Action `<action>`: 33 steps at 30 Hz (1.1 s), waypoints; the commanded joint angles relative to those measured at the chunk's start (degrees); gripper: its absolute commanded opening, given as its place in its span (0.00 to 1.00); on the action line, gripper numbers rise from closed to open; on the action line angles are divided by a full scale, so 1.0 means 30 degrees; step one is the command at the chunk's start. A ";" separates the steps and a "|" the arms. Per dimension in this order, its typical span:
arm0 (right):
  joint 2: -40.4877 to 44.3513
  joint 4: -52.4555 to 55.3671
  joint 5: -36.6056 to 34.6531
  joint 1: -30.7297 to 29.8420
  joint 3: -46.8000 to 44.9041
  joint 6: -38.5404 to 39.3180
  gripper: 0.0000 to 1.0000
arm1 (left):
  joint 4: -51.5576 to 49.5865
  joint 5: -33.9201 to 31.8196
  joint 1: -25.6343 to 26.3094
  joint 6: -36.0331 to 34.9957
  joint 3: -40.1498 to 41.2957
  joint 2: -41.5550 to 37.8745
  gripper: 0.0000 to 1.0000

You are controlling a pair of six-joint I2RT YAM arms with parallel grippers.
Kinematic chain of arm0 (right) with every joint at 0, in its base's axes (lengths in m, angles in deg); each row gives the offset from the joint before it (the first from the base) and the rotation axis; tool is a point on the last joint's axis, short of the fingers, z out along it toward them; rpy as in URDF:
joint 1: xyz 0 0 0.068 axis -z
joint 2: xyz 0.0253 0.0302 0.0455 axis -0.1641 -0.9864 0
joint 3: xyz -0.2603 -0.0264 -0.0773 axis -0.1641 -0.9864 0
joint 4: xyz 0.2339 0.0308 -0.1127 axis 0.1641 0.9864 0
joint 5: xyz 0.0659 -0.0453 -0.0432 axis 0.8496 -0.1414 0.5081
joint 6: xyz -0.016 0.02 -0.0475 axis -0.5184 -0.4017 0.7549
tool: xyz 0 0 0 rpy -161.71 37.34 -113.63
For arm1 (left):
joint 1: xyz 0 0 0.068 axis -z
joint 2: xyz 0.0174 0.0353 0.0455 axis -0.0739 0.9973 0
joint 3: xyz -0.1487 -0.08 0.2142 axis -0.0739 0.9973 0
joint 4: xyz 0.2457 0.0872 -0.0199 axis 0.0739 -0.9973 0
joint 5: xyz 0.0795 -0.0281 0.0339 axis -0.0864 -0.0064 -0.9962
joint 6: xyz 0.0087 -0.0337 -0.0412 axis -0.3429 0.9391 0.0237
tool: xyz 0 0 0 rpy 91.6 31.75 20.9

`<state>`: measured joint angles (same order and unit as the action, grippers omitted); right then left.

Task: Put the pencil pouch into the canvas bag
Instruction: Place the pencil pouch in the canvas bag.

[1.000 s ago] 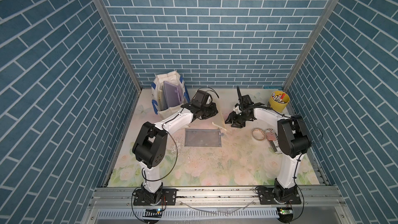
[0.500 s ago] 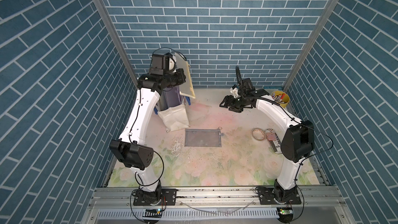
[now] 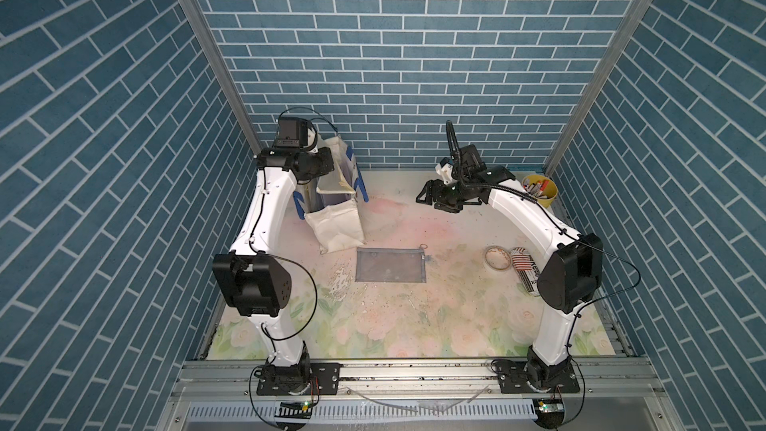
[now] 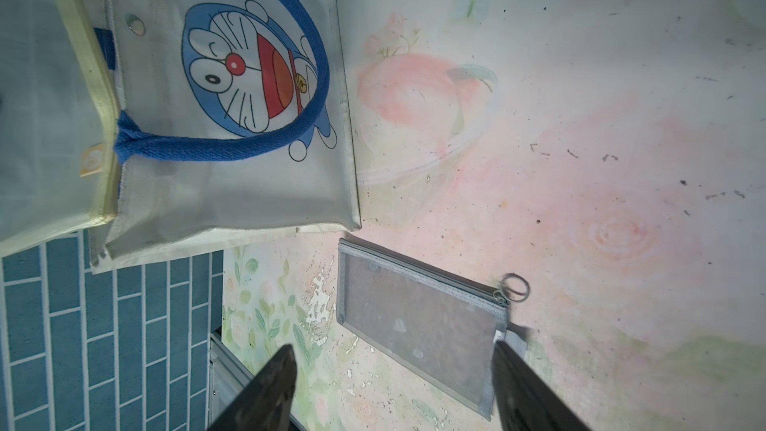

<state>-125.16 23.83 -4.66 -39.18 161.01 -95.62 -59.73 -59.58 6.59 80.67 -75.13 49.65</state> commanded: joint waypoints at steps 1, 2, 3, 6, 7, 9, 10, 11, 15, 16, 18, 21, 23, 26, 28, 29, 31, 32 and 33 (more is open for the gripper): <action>-0.0151 0.0673 -0.0335 -0.0110 0.0274 0.0100 0.74 | 0.0912 -0.0169 -0.0363 -0.0618 0.0607 0.0417 0.00; -0.0144 0.0673 -0.0335 -0.0107 0.0275 0.0047 0.74 | 0.1033 -0.0013 -0.0502 -0.0633 0.0746 0.0490 0.00; -0.0138 0.0657 -0.0335 -0.0108 0.0275 0.0019 0.74 | 0.1175 0.0107 -0.0601 -0.0602 0.0885 0.0576 0.00; -0.0237 0.0599 -0.0335 -0.0109 0.0321 -0.0075 0.74 | 0.1290 0.0314 -0.0862 -0.0637 0.0998 0.1033 0.00; -0.0280 0.0598 -0.0304 -0.0114 0.0355 -0.0104 0.74 | 0.1291 0.0322 -0.0925 -0.0730 0.0980 0.1194 0.00; -0.0355 0.0585 -0.0305 -0.0107 0.0389 -0.0144 0.74 | 0.1148 0.0252 -0.1029 -0.1015 0.0845 0.1464 0.00; -0.0385 0.0556 -0.0305 -0.0108 0.0434 -0.0165 0.74 | 0.1037 0.0207 -0.1072 -0.1172 0.0737 0.1612 0.00; -0.0414 0.0527 -0.0305 -0.0132 0.0449 -0.0192 0.74 | 0.0926 0.0276 -0.1157 -0.1244 0.0609 0.1749 0.00; -0.0516 0.0493 -0.0305 -0.0133 0.0509 -0.0210 0.74 | 0.0377 0.0408 -0.1413 -0.1837 -0.0201 0.2458 0.00; -0.0539 0.0493 -0.0305 -0.0133 0.0481 -0.0197 0.73 | 0.0214 0.0372 -0.1411 -0.2077 -0.0489 0.2656 0.00; -0.0568 0.0468 -0.0320 -0.0122 0.0423 -0.0196 0.73 | -0.0079 0.0225 -0.1407 -0.2411 -0.0983 0.2984 0.00; -0.0605 0.0440 -0.0320 -0.0137 0.0392 -0.0190 0.74 | -0.0787 0.0003 -0.1515 -0.2824 -0.2062 0.3745 0.00; -0.0605 0.0378 -0.0335 -0.0137 0.0410 -0.0196 0.74 | -0.1456 -0.0164 -0.1545 -0.3081 -0.3030 0.4274 0.00; -0.0575 0.0377 -0.0335 -0.0122 0.0479 -0.0238 0.74 | -0.1400 0.0039 -0.1622 -0.3030 -0.3126 0.4433 0.00; -0.0517 0.0377 -0.0335 -0.0181 0.0479 -0.0225 0.74 | -0.1540 0.0252 -0.1546 -0.2862 -0.3055 0.4557 0.00; -0.0504 0.0407 -0.0378 -0.0172 0.0480 -0.0203 0.74 | -0.1634 0.0184 -0.1451 -0.2847 -0.2975 0.4596 0.00; -0.0532 0.0438 -0.0393 -0.0166 0.0480 -0.0203 0.74 | -0.1491 -0.0137 -0.1261 -0.2872 -0.2486 0.4469 0.00; -0.0543 0.0410 -0.0368 -0.0163 0.0509 -0.0196 0.74 | -0.1261 -0.0147 -0.1224 -0.2872 -0.2170 0.4353 0.00; -0.0568 0.0409 -0.0336 -0.0166 0.0561 -0.0197 0.74 | -0.1073 -0.0163 -0.1251 -0.2837 -0.1969 0.4282 0.00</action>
<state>-125.90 24.16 -5.05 -39.40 161.01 -95.84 -62.86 -59.38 2.61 72.74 -82.67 62.65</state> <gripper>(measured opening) 0.736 0.044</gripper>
